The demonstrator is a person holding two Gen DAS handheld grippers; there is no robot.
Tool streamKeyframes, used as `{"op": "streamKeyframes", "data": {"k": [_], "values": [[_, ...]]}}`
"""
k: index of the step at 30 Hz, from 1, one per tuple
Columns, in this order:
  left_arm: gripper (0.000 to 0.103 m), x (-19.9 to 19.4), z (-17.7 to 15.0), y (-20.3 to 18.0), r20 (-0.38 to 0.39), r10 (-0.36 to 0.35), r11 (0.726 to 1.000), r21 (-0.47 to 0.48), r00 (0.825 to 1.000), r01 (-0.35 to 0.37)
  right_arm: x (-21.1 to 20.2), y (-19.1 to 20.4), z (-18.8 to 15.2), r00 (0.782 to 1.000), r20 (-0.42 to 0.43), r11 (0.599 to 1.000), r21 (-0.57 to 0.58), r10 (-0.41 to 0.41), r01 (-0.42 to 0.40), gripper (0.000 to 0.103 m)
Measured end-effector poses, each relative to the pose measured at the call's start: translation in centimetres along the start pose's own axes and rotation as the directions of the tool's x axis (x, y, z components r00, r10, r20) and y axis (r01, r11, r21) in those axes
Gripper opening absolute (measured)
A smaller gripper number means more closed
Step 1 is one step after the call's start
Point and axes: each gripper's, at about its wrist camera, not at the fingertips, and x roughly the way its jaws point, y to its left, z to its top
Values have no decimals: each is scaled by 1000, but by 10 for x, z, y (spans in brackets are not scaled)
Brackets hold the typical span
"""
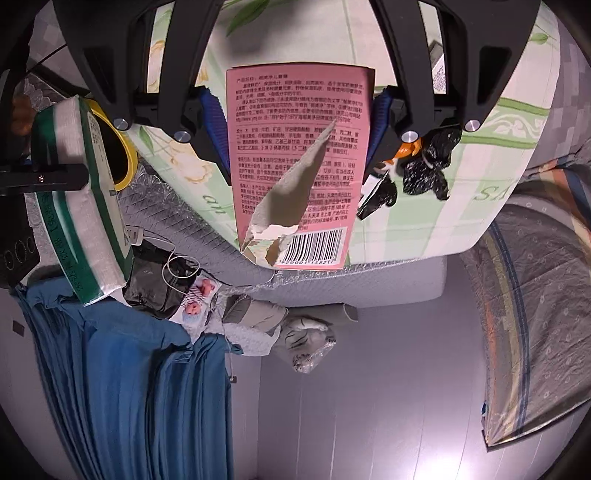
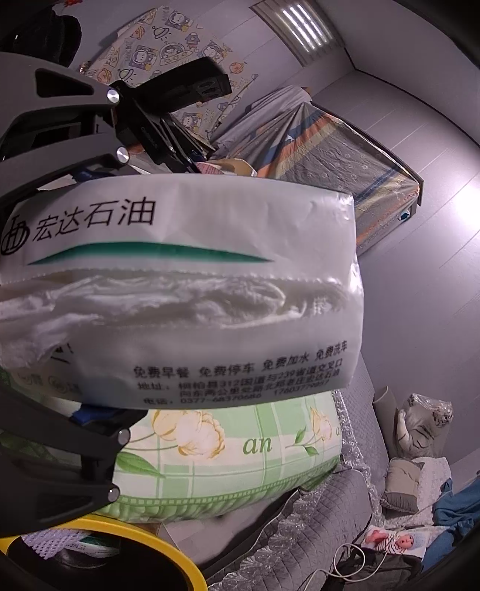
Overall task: Collect trash
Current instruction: 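Carry the pink carton and tissue pack over the yellow-rimmed bin, then open the left gripper over the bin while the right gripper releases the pack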
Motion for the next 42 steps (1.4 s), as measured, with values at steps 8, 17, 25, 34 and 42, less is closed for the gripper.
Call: {"op": "streamKeyframes", "data": {"k": [8,17,25,34,42], "values": [[60,19,20,-39,10,-58,996,70,998,57,-27,-33,-2,997,61,997,64,-46,42,80],[60,42,37,-96,21,-150,979,140,989,145,-82,-83,-12,972,164,977,161,-169,142,80],[60,68,43,-154,5,-254,951,183,967,249,-138,-127,-28,909,246,928,252,-335,274,80],[60,99,39,-223,-38,-330,915,231,943,330,-162,-168,-54,838,241,848,357,-490,393,80],[60,122,21,-268,-91,-348,893,270,933,360,-160,-209,-80,816,183,786,447,-549,428,80]]}}
